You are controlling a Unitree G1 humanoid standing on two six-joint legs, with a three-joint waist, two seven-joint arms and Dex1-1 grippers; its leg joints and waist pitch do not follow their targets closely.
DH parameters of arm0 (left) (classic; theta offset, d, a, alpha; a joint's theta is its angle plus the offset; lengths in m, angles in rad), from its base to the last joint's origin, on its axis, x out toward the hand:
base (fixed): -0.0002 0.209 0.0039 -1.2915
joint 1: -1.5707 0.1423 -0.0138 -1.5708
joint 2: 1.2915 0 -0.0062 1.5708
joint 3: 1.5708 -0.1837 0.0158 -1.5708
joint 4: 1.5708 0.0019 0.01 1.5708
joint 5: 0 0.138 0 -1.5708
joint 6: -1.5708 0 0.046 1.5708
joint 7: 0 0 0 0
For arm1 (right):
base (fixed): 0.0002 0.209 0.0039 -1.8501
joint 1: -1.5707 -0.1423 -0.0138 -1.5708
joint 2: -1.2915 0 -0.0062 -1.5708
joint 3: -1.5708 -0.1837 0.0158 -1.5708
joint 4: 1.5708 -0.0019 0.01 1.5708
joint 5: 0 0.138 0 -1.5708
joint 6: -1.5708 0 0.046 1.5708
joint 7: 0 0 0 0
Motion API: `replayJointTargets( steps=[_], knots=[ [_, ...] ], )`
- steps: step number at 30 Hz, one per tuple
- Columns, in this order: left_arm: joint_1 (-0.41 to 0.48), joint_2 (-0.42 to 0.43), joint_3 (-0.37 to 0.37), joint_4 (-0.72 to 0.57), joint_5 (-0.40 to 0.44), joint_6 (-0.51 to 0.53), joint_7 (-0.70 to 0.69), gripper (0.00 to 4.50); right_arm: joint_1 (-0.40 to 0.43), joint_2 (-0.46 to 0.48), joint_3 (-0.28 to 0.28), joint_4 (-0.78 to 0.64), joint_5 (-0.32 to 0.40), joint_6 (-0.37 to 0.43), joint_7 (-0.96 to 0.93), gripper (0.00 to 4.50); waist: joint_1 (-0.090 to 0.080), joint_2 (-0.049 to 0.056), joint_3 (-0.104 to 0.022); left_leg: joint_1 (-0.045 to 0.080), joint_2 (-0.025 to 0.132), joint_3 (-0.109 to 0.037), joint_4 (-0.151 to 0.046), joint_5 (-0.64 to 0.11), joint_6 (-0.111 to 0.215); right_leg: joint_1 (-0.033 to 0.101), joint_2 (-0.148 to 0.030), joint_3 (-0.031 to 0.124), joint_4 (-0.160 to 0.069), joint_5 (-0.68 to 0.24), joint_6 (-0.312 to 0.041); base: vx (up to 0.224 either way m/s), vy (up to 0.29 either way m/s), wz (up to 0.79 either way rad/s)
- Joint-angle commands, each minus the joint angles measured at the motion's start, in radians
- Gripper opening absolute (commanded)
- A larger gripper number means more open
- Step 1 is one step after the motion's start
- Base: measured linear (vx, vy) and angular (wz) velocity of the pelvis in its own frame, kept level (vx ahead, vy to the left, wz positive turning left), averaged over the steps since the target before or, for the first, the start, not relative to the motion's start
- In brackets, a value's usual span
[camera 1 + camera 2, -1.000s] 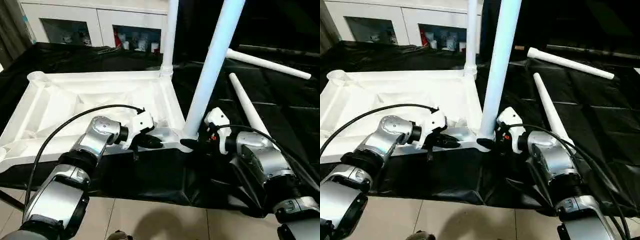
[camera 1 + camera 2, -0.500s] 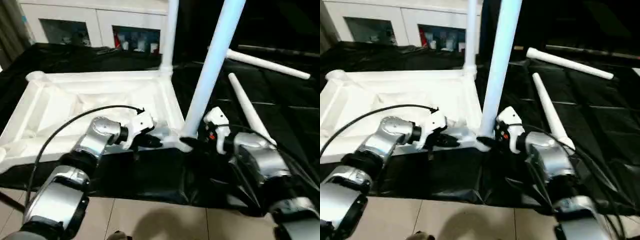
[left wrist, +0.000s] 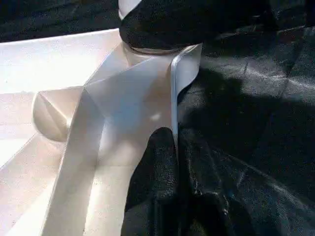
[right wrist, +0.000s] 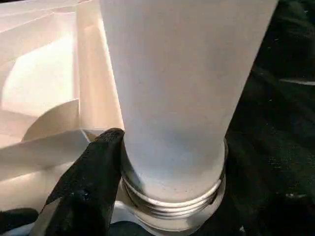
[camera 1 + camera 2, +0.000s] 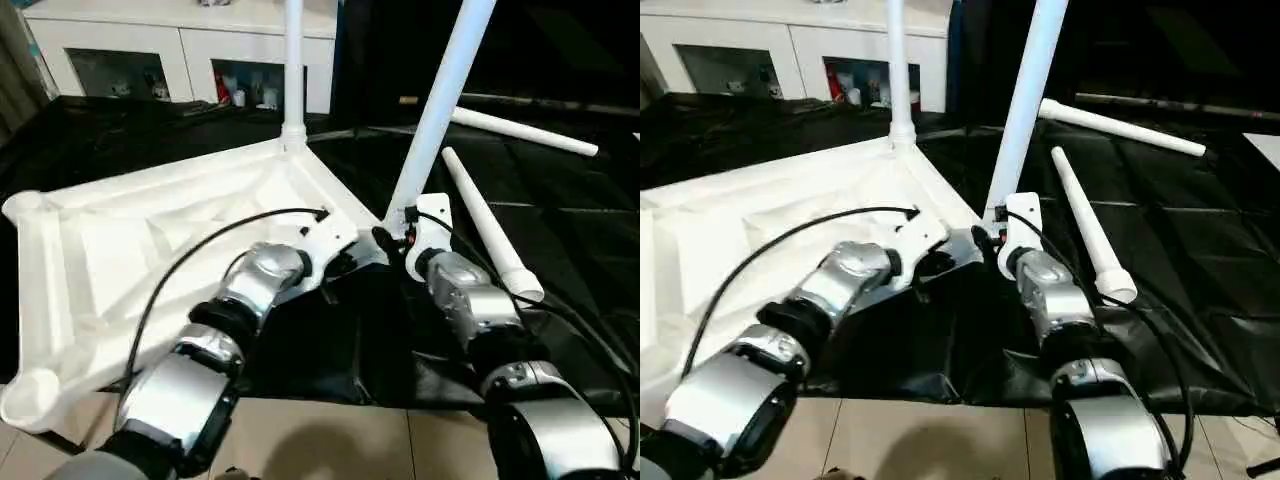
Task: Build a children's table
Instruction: Rotate leg to tighten
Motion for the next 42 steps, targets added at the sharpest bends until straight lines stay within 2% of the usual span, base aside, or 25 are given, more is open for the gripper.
replayJointTargets(
  steps=[1,3,4,6,7,9,10,14,15,16,18,19,22,25,27,28,30,31,33,34,36,38,39,40,42],
  knots=[
    [-0.024,-0.03,-0.016,-0.006,-0.005,-0.083,-0.017,0.0,0.016,0.002,-0.032,0.063,0.005,0.022,-0.025,3.43,-0.004,-0.001,-0.059,0.022,0.024,-0.022,-0.077,-0.354,-0.01,0.026,-0.053,0.037,-0.102,-0.367,-0.164,0.0,0.0,0.0],
    [-0.026,-0.018,-0.018,-0.001,0.001,-0.091,-0.011,0.0,0.017,-0.001,-0.039,0.061,0.008,0.017,-0.027,3.46,-0.002,-0.002,-0.059,0.024,0.024,-0.021,-0.077,-0.349,-0.005,0.025,-0.054,0.038,-0.101,-0.357,-0.171,0.0,0.0,0.0],
    [-0.027,-0.011,-0.02,0.0,0.003,-0.101,-0.014,0.0,0.019,-0.007,-0.033,0.054,0.002,0.011,-0.025,3.67,0.002,-0.002,-0.06,0.026,0.026,-0.019,-0.076,-0.34,-0.003,0.023,-0.056,0.039,-0.101,-0.342,-0.18,0.0,0.0,0.0],
    [-0.026,0.004,-0.023,-0.001,0.004,-0.125,-0.024,0.0,0.027,-0.02,-0.018,0.025,-0.012,-0.006,-0.014,3.79,0.004,-0.008,-0.064,0.018,0.025,-0.018,-0.075,-0.297,0.007,0.031,-0.055,0.039,-0.092,-0.291,-0.187,0.0,0.0,0.0],
    [-0.025,0.01,-0.021,-0.001,0.003,-0.147,-0.04,0.0,0.042,-0.031,-0.007,-0.026,-0.016,-0.016,0.002,3.79,0.007,-0.004,-0.064,0.016,0.026,-0.017,-0.074,-0.276,0.015,0.031,-0.056,0.039,-0.09,-0.266,-0.191,0.0,0.0,0.0],
    [-0.026,0.012,-0.016,0.0,0.0,-0.16,-0.048,0.0,0.058,-0.04,-0.001,-0.069,-0.016,-0.02,0.019,3.79,0.012,-0.006,-0.068,0.015,0.026,-0.015,-0.069,-0.234,0.029,0.034,-0.055,0.04,-0.083,-0.211,-0.194,0.0,0.0,0.0],
    [-0.027,0.012,-0.011,0.001,-0.003,-0.171,-0.05,0.0,0.071,-0.048,0.003,-0.1,-0.015,-0.022,0.034,3.79,0.014,-0.003,-0.067,0.01,0.026,-0.015,-0.069,-0.206,0.039,0.037,-0.053,0.039,-0.079,-0.167,-0.202,0.0,0.0,0.0],
    [-0.026,0.014,-0.002,0.004,-0.006,-0.198,-0.049,0.0,0.126,-0.081,0.016,-0.232,-0.013,-0.016,0.093,3.79,0.026,0.003,-0.07,0.011,0.025,-0.012,-0.063,-0.152,0.065,0.041,-0.052,0.04,-0.068,-0.076,-0.223,0.0,0.0,0.0],
    [-0.026,0.014,-0.002,0.004,-0.006,-0.198,-0.049,0.0,0.126,-0.081,0.016,-0.232,-0.013,-0.016,0.093,3.79,0.026,-0.002,-0.07,0.009,0.025,-0.012,-0.062,-0.144,0.075,0.043,-0.052,0.04,-0.064,-0.057,-0.225,0.0,0.0,0.0],
    [-0.025,0.014,0.002,0.005,-0.012,-0.208,-0.047,0.0,0.146,-0.096,0.013,-0.284,-0.004,-0.007,0.11,3.79,0.026,0.004,-0.071,0.007,0.023,-0.013,-0.062,-0.14,0.078,0.045,-0.054,0.039,-0.064,-0.061,-0.229,0.0,0.0,0.0],
    [-0.03,0.009,0.029,0.004,-0.04,-0.223,-0.024,0.0,0.187,-0.136,0.01,-0.388,0.013,0.009,0.154,3.79,0.029,0.003,-0.069,0.012,0.026,-0.012,-0.061,-0.153,0.08,0.044,-0.051,0.041,-0.067,-0.065,-0.223,0.0,0.0,0.0],
    [-0.04,0.007,0.058,0.0,-0.07,-0.213,-0.02,0.46,0.219,-0.169,0.007,-0.467,0.03,0.024,0.193,3.86,0.029,0.004,-0.067,0.008,0.022,-0.011,-0.061,-0.156,0.086,0.048,-0.05,0.04,-0.07,-0.078,-0.215,0.0,0.0,0.0],
    [-0.051,0.009,0.073,0.0,-0.081,-0.201,-0.013,0.57,0.242,-0.188,-0.001,-0.521,0.048,0.041,0.22,3.86,0.034,0.006,-0.069,0.01,0.023,-0.011,-0.059,-0.16,0.085,0.045,-0.055,0.039,-0.072,-0.1,-0.227,0.0,0.0,0.0],
    [-0.066,0.015,0.107,-0.01,-0.109,-0.197,-0.002,0.96,0.292,-0.234,-0.006,-0.614,0.079,0.066,0.294,3.86,0.03,0.003,-0.066,0.007,0.025,-0.014,-0.061,-0.18,0.081,0.046,-0.051,0.037,-0.072,-0.125,-0.218,0.0,0.0,0.0],
    [-0.068,0.018,0.113,-0.014,-0.115,-0.193,-0.001,0.98,0.303,-0.244,-0.005,-0.631,0.085,0.069,0.309,3.86,0.03,0.001,-0.064,0.007,0.025,-0.014,-0.06,-0.183,0.083,0.045,-0.053,0.038,-0.074,-0.138,-0.214,0.0,0.0,0.0],
    [-0.069,0.025,0.126,-0.028,-0.126,-0.179,-0.005,1.28,0.327,-0.264,-0.006,-0.666,0.097,0.081,0.338,3.86,0.029,-0.002,-0.065,0.004,0.021,-0.013,-0.059,-0.175,0.086,0.048,-0.052,0.037,-0.074,-0.14,-0.21,0.0,0.0,0.0],
    [-0.055,0.059,0.141,-0.079,-0.138,-0.136,-0.031,1.4,0.373,-0.303,-0.015,-0.725,0.13,0.11,0.39,3.86,0.033,0.0,-0.066,0.005,0.023,-0.014,-0.057,-0.16,0.096,0.049,-0.052,0.038,-0.072,-0.12,-0.21,0.0,0.0,0.0],
    [-0.046,0.076,0.141,-0.098,-0.138,-0.125,-0.041,1.42,0.387,-0.313,-0.014,-0.742,0.138,0.118,0.403,3.86,0.029,0.002,-0.065,0.0,0.022,-0.015,-0.057,-0.15,0.103,0.049,-0.05,0.036,-0.07,-0.105,-0.214,0.0,0.0,0.0],
    [-0.028,0.108,0.143,-0.14,-0.142,-0.099,-0.062,1.72,0.406,-0.326,-0.009,-0.768,0.153,0.13,0.43,3.86,0.027,0.002,-0.066,0.003,0.024,-0.015,-0.057,-0.152,0.101,0.048,-0.05,0.036,-0.069,-0.104,-0.219,0.0,0.0,0.0],
    [0.017,0.185,0.157,-0.25,-0.15,-0.016,-0.101,1.85,0.443,-0.349,0.009,-0.825,0.185,0.163,0.49,3.86,0.026,0.001,-0.065,0.003,0.025,-0.016,-0.058,-0.154,0.102,0.049,-0.051,0.036,-0.066,-0.104,-0.228,0.0,0.0,0.0],
    [0.066,0.263,0.172,-0.367,-0.153,0.078,-0.133,1.89,0.471,-0.367,0.038,-0.868,0.203,0.193,0.539,3.86,0.024,0.006,-0.063,0.003,0.03,-0.017,-0.06,-0.162,0.102,0.048,-0.049,0.037,-0.064,-0.11,-0.233,0.0,0.0,0.0],
    [0.087,0.295,0.176,-0.414,-0.152,0.113,-0.148,2.17,0.48,-0.371,0.052,-0.88,0.203,0.206,0.551,3.86,0.015,0.013,-0.062,0.01,0.031,-0.017,-0.063,-0.185,0.08,0.039,-0.046,0.037,-0.066,-0.147,-0.231,0.0,0.0,0.0],
    [0.109,0.331,0.184,-0.458,-0.147,0.154,-0.156,2.29,0.482,-0.369,0.067,-0.878,0.19,0.207,0.548,3.86,0.013,0.01,-0.06,0.009,0.03,-0.015,-0.064,-0.192,0.075,0.037,-0.045,0.037,-0.071,-0.164,-0.23,0.0,0.0,0.0],
    [0.15,0.395,0.193,-0.527,-0.129,0.217,-0.16,2.34,0.475,-0.355,0.092,-0.855,0.157,0.21,0.52,3.86,0.013,0.012,-0.058,0.012,0.032,-0.015,-0.067,-0.209,0.055,0.034,-0.045,0.038,-0.071,-0.19,-0.228,0.0,0.0,0.0],
    [0.191,0.468,0.204,-0.579,-0.087,0.259,-0.141,2.38,0.451,-0.327,0.117,-0.804,0.107,0.211,0.47,3.86,0.011,0.018,-0.057,0.014,0.034,-0.018,-0.072,-0.235,0.026,0.028,-0.045,0.039,-0.07,-0.225,-0.216,0.0,0.0,0.0]
  ],
)
